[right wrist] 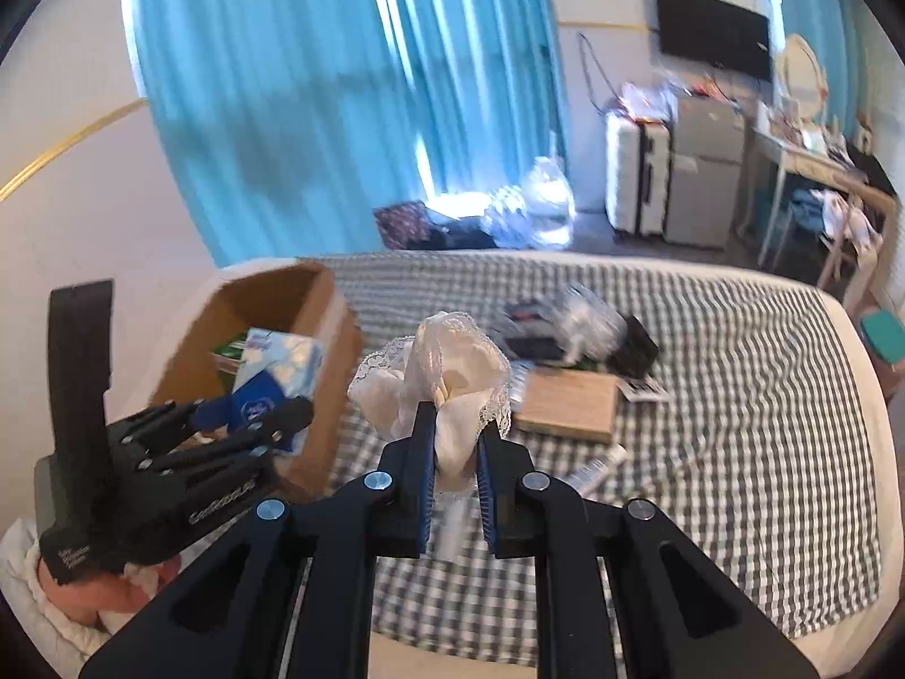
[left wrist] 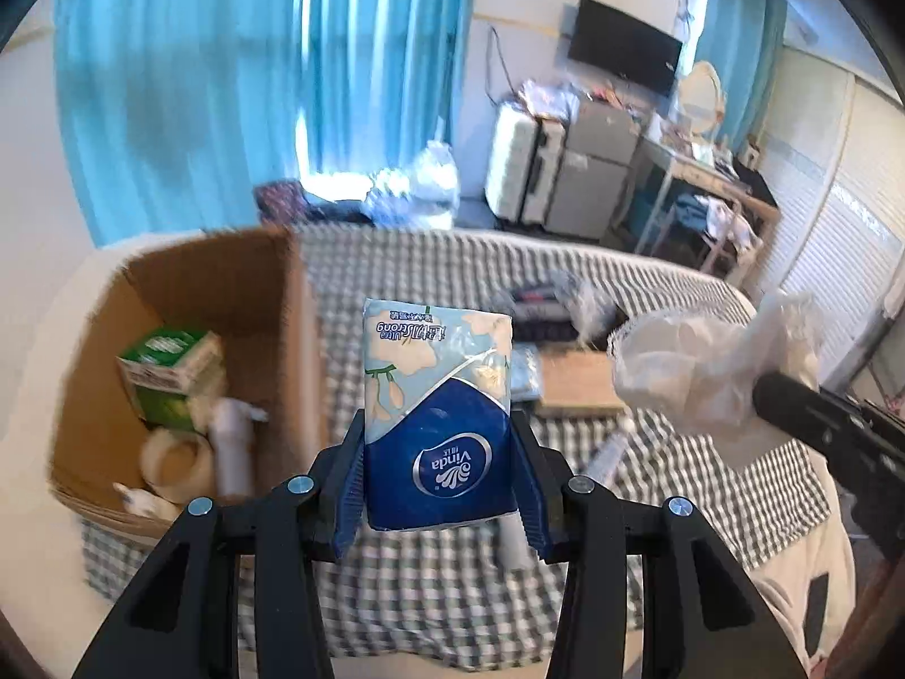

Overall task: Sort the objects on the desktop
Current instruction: 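Carry the tissue pack and lace cloth in both tools over the cardboard box, then open the left tool to drop the tissue pack while the right tool releases the cloth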

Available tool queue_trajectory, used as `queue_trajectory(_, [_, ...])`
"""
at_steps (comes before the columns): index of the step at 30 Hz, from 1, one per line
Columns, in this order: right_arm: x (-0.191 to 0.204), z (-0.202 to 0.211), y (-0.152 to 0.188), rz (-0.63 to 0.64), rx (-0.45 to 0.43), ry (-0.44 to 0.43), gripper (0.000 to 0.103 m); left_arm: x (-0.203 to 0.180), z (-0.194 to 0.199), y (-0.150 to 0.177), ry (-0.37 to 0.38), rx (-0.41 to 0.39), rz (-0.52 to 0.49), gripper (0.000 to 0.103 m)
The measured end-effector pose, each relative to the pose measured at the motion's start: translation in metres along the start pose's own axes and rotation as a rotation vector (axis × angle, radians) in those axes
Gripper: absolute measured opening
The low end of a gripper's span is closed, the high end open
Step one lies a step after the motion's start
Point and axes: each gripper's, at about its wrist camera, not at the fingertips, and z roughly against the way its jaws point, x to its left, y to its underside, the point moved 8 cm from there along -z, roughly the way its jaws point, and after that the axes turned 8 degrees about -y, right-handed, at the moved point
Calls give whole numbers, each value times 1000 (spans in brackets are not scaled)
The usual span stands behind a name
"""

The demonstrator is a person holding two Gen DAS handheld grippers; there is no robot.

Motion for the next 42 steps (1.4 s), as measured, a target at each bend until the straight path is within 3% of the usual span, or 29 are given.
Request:
queue_trajectory(8, [79, -12, -20, 100, -16, -90, 14, 82, 34, -21, -68, -58, 57, 46])
queue_trajectory(14, [131, -48, -34, 144, 12, -175, 14, 150, 26, -27, -143, -47, 92, 46])
queue_trajectory(20, [157, -107, -38, 154, 77, -209, 14, 195, -14, -23, -185, 20, 121, 46])
queue_trajectory(29, [166, -214, -61, 105, 166, -228, 14, 215, -94, -8, -183, 154, 124, 48])
queue_trajectory(30, [169, -224, -64, 101, 187, -239, 19, 214, -100, -5, -177, 173, 116, 55])
queue_trajectory(31, [171, -232, -66, 98, 203, -250, 36, 213, -104, -2, -173, 192, 102, 61])
queue_trajectory(33, [172, -240, -70, 91, 203, -235, 62, 210, -109, 5, -192, 220, 49, 92])
queue_trajectory(36, [172, -238, -71, 98, 176, -210, 64, 213, -105, 14, -287, 210, -8, 97])
queue_trajectory(42, [142, -211, -60, 71, 177, -137, 64, 212, -87, 36, -278, 251, 57, 97])
